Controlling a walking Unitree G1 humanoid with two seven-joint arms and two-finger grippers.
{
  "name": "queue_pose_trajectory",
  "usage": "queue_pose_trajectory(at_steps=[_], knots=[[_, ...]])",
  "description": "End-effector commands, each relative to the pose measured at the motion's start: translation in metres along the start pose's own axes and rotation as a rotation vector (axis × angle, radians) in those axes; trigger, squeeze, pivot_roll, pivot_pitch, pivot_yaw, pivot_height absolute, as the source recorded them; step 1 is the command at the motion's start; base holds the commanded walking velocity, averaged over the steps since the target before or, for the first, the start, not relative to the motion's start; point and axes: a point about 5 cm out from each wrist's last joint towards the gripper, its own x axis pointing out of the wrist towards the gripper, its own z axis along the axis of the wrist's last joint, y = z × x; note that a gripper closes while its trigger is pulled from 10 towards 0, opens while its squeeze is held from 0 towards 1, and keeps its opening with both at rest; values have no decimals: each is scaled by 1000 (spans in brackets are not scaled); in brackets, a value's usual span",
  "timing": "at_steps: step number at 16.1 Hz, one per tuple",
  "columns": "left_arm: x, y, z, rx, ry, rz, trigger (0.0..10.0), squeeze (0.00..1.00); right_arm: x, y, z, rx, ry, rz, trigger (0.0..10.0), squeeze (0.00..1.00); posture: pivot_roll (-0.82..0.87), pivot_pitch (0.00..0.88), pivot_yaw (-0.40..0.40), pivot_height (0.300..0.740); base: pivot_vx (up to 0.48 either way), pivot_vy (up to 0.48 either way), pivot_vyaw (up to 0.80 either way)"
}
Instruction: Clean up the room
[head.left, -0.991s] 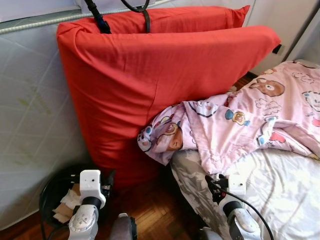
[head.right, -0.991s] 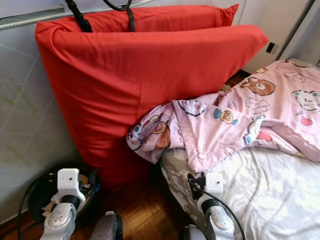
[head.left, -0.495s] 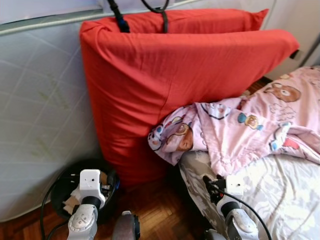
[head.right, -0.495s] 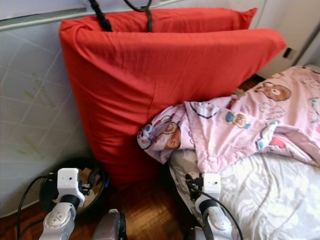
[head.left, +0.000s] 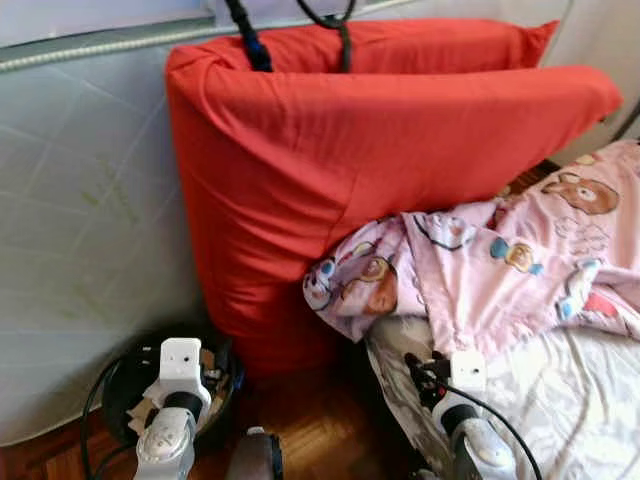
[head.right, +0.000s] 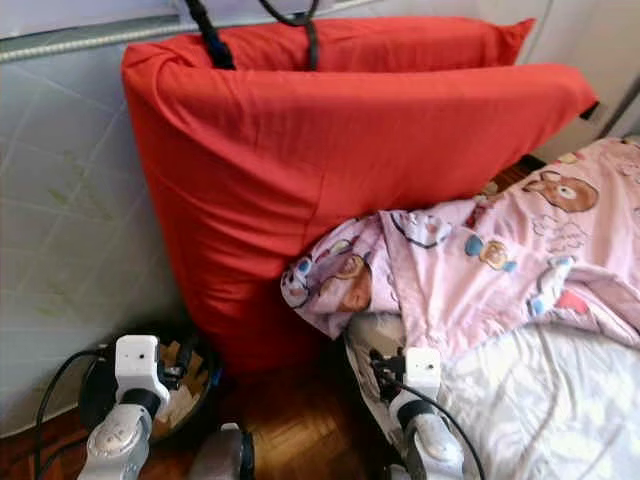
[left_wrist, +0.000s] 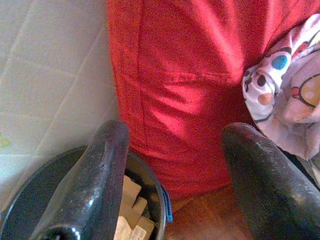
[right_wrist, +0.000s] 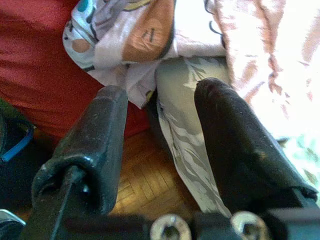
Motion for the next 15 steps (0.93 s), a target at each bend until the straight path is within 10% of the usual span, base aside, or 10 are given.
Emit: queue_pose_trajectory(at_steps=[1, 15], knots=[[1, 0, 1, -10, 0, 0, 10000, 0, -2, -2, -2, -8, 9, -8, 10000, 0, 58, 105, -11, 633, 326, 0, 0], [-1, 2, 6, -13, -24, -10, 10000, 0, 8, -11, 6, 111, 40, -129, 10000, 0, 71, 158, 9, 633, 287, 0, 0]])
